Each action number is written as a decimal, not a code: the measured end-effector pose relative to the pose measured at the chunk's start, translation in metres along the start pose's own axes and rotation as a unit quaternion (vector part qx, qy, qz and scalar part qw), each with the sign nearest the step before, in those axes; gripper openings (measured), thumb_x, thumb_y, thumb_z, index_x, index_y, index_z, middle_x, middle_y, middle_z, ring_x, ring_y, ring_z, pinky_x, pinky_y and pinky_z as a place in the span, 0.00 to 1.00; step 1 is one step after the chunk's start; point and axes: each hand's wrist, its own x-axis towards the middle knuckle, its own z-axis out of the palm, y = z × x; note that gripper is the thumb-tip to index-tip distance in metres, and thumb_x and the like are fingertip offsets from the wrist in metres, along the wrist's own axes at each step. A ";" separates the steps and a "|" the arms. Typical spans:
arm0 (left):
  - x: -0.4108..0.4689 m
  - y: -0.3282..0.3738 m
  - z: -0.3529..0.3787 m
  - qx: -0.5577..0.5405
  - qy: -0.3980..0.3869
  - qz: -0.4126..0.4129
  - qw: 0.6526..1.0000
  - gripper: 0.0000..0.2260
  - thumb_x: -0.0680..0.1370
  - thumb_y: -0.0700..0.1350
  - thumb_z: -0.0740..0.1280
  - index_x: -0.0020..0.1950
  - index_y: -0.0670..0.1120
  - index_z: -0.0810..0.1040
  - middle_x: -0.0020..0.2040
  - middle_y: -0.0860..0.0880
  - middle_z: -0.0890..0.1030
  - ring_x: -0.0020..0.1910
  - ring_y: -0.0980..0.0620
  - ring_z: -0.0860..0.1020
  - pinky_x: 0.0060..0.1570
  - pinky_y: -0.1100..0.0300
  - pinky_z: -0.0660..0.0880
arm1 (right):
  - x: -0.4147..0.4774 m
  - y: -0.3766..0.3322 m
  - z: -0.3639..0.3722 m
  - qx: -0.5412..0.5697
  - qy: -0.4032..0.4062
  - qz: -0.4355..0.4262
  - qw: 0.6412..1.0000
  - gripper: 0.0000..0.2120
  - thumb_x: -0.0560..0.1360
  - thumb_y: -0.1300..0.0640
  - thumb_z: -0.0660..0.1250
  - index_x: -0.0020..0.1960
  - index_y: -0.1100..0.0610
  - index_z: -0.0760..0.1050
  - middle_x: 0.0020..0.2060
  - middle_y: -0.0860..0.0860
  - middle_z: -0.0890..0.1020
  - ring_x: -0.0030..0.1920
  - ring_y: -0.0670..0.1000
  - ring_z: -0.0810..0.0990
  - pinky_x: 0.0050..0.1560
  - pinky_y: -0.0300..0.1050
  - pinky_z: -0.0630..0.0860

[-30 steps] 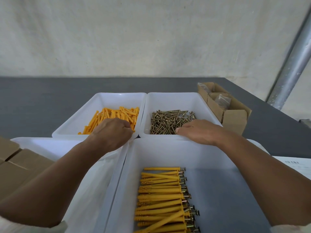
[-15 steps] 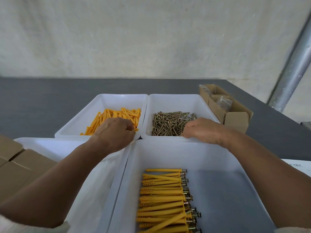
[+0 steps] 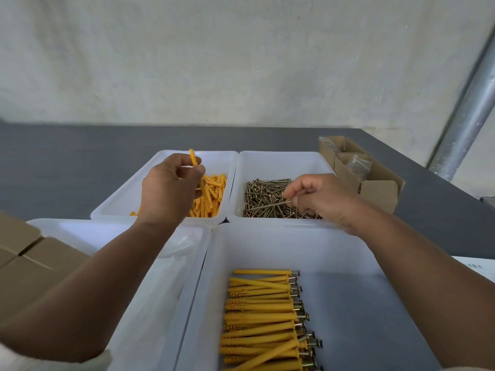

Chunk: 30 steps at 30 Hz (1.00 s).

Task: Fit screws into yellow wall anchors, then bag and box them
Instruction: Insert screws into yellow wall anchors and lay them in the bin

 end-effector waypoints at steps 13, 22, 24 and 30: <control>0.004 -0.003 0.004 -0.240 -0.016 -0.191 0.952 0.15 0.79 0.34 0.65 0.66 0.38 0.69 0.46 0.39 0.81 0.34 0.52 0.84 0.33 0.60 0.81 | -0.003 -0.015 0.008 0.084 -0.033 -0.012 0.996 0.10 0.75 0.66 0.68 0.45 0.52 0.82 0.39 0.49 0.87 0.33 0.41 0.79 0.33 0.33 0.73; 0.000 0.000 0.007 -0.228 -0.040 -0.205 0.951 0.17 0.79 0.34 0.66 0.66 0.44 0.68 0.51 0.39 0.80 0.33 0.52 0.84 0.37 0.56 0.83 | -0.002 -0.015 0.010 0.077 -0.023 -0.014 0.997 0.10 0.76 0.65 0.68 0.45 0.51 0.82 0.41 0.48 0.87 0.33 0.41 0.79 0.33 0.33 0.73; -0.001 0.001 0.007 -0.229 -0.044 -0.207 0.950 0.16 0.79 0.34 0.66 0.66 0.43 0.69 0.51 0.38 0.80 0.34 0.52 0.84 0.34 0.58 0.82 | -0.003 -0.015 0.010 0.080 -0.020 -0.014 0.997 0.09 0.76 0.64 0.68 0.45 0.51 0.82 0.41 0.48 0.87 0.32 0.41 0.78 0.33 0.33 0.74; -0.002 0.000 0.008 -0.220 -0.055 -0.210 0.951 0.14 0.78 0.35 0.67 0.63 0.40 0.70 0.49 0.38 0.82 0.38 0.49 0.85 0.35 0.58 0.82 | -0.003 -0.015 0.012 0.072 -0.019 -0.011 0.997 0.09 0.76 0.64 0.68 0.46 0.51 0.82 0.41 0.47 0.87 0.32 0.41 0.78 0.32 0.32 0.73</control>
